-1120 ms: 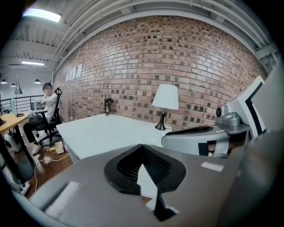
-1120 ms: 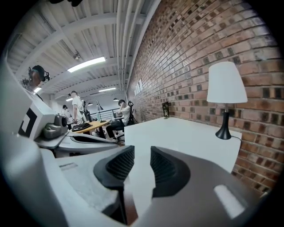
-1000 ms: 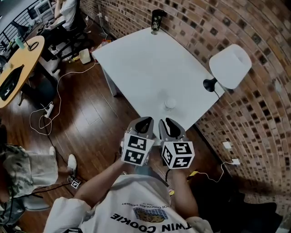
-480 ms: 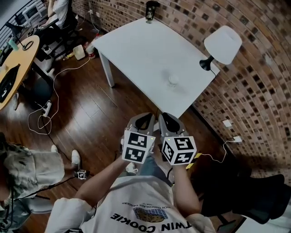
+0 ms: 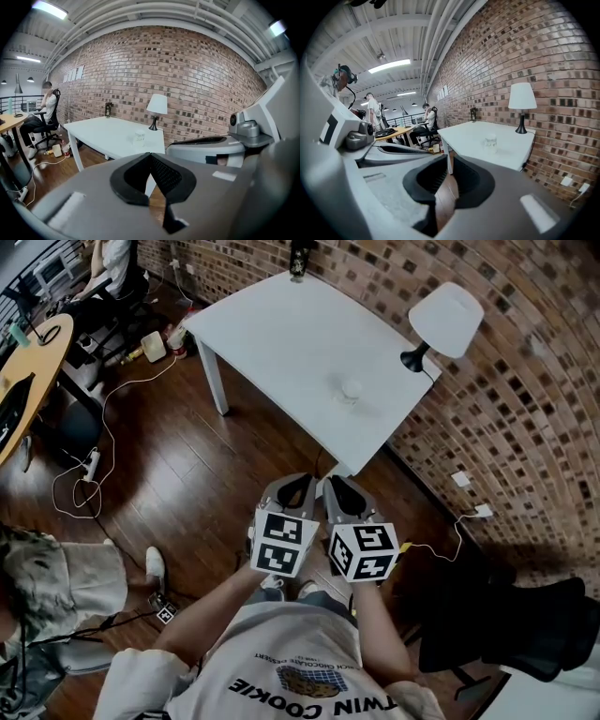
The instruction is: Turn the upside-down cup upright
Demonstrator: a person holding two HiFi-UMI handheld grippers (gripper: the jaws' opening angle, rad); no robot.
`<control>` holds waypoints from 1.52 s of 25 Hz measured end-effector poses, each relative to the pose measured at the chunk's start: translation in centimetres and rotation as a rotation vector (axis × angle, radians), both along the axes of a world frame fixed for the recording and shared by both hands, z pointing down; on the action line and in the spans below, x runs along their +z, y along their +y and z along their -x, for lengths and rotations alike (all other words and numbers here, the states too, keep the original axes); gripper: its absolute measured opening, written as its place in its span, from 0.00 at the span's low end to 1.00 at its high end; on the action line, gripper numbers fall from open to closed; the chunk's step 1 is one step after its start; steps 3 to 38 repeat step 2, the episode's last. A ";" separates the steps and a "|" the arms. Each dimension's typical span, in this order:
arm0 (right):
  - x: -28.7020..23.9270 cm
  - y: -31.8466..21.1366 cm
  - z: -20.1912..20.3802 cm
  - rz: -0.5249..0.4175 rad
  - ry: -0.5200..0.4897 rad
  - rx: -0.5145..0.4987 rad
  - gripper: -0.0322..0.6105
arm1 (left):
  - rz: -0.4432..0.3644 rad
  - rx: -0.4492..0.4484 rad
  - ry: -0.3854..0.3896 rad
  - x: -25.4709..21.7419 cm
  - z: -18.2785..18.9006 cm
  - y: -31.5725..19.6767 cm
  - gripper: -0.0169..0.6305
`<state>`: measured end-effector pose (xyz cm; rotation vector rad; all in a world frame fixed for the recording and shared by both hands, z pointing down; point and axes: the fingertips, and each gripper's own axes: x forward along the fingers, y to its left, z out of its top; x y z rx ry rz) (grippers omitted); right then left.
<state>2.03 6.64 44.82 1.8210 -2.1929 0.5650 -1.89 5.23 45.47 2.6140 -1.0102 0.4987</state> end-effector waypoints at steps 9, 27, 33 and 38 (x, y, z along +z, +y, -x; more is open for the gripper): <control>-0.1 0.4 -0.1 0.000 -0.003 0.009 0.11 | 0.000 0.005 -0.001 -0.1 -0.2 0.4 0.03; -0.1 0.4 -0.1 0.000 -0.003 0.009 0.11 | 0.000 0.005 -0.001 -0.1 -0.2 0.4 0.03; -0.1 0.4 -0.1 0.000 -0.003 0.009 0.11 | 0.000 0.005 -0.001 -0.1 -0.2 0.4 0.03; -0.1 0.4 -0.1 0.000 -0.003 0.009 0.11 | 0.000 0.005 -0.001 -0.1 -0.2 0.4 0.03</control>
